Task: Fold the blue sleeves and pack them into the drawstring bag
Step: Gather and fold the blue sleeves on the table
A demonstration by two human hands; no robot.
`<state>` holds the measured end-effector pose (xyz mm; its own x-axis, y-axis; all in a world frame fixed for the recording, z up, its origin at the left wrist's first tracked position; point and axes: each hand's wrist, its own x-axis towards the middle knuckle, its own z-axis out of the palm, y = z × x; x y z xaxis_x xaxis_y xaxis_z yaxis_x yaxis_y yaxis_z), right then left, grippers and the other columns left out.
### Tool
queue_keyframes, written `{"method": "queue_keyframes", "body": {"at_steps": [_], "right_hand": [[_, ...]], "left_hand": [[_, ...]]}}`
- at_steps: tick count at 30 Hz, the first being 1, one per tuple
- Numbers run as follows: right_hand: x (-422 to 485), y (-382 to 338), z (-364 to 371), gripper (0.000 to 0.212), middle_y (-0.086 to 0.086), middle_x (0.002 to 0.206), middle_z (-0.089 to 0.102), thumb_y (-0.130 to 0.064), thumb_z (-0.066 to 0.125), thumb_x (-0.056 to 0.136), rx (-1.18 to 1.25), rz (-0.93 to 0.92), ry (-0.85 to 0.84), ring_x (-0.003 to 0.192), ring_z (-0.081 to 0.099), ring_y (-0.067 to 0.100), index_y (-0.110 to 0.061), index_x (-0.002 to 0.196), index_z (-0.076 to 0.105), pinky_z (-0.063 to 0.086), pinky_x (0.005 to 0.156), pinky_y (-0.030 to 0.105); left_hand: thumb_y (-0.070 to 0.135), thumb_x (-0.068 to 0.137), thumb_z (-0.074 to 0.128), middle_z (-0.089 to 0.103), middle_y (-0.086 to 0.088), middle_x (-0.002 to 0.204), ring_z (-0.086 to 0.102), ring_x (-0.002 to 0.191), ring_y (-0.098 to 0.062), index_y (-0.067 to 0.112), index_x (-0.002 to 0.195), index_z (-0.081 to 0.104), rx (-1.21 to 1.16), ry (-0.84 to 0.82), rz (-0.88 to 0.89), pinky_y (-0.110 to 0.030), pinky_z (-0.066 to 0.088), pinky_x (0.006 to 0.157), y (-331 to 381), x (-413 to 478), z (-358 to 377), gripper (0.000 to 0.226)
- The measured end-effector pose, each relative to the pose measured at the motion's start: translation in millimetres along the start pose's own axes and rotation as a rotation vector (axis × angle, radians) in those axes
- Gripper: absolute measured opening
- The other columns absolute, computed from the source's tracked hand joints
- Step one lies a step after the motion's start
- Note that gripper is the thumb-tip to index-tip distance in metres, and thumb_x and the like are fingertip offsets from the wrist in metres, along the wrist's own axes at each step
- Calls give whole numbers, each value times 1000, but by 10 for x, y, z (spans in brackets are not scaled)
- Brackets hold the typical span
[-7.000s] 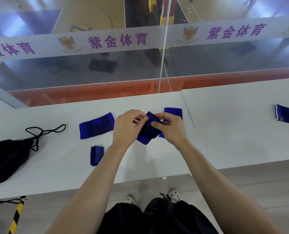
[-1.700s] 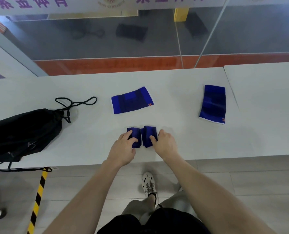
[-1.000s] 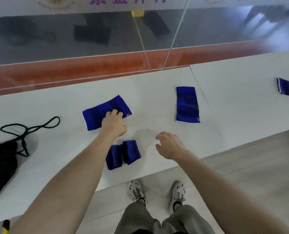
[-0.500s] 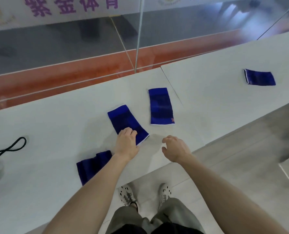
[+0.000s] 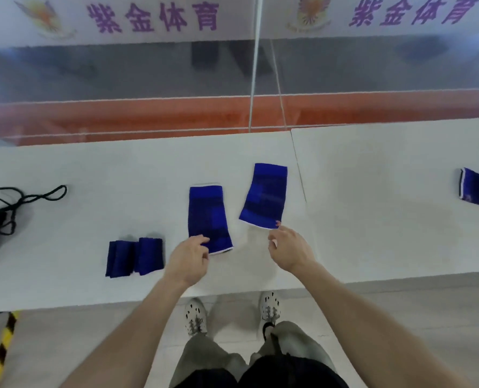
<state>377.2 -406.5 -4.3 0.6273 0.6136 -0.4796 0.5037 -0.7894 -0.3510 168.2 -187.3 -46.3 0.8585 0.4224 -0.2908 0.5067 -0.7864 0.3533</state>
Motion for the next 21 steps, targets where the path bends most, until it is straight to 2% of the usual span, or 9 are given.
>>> {"method": "queue_keyframes", "body": {"at_steps": [2,4,5,8,10,12,14,18,21], "right_hand": [[79,79,-53,21,4,123,72,-20,54,99,-14,-41,-8,112,71,29,-14,98,74,57,84,40],[138,115,-108,21,3,115,74,-21,53,99,-20,-74,-19,116,70,27,-15,96,72,58,86,41],[155,115,-130,20,2,107,73,-22,52,99,-23,-91,-20,107,70,29,-15,93,70,58,83,41],[231,80,-175,21,1,90,66,-24,51,101,-34,-152,-15,83,64,28,-15,88,65,55,74,41],[289,57,-179,22,1,89,66,-25,51,102,-22,-164,-14,80,63,26,-16,89,66,57,74,42],[355,5,-180,20,0,88,66,-24,52,100,-6,-164,-4,79,63,25,-17,88,66,58,73,44],[426,-79,-190,19,-1,86,69,-21,52,99,31,-164,21,79,64,25,-17,88,67,58,72,43],[571,-417,-269,19,-3,88,75,-23,56,101,199,-88,-7,84,70,22,-18,92,72,63,77,44],[749,-824,-361,41,4,83,78,-47,60,101,475,78,-58,76,79,27,-10,89,74,67,77,50]], "left_hand": [[8,92,63,78,-2,113,72,106,-26,14,87,80,-44,76,-110,-46,60,98,50,-70,-5,18],[15,93,69,72,-5,112,69,101,-29,12,109,76,5,191,-290,-48,59,89,102,-57,-28,17],[23,96,71,70,-10,115,68,103,-33,9,119,70,20,199,-412,-49,59,85,121,-15,-39,27],[48,92,82,65,-16,120,68,110,-39,2,132,51,-98,48,-747,-49,59,83,105,167,-54,68],[36,83,91,69,-15,110,72,102,-38,1,126,54,-301,8,-860,-46,59,78,89,278,-81,67],[19,82,88,74,-13,96,74,94,-35,8,99,66,-455,-15,-865,-43,60,77,94,356,-103,30],[15,86,83,77,-10,93,74,92,-32,19,79,66,-517,-63,-810,-42,62,83,108,382,-103,19],[19,91,80,77,-4,95,75,97,-30,18,93,69,-641,9,-754,-42,62,85,71,327,-224,11],[9,92,76,72,3,88,72,87,-25,19,96,62,-570,131,-496,-34,58,73,100,323,-488,17]]}}
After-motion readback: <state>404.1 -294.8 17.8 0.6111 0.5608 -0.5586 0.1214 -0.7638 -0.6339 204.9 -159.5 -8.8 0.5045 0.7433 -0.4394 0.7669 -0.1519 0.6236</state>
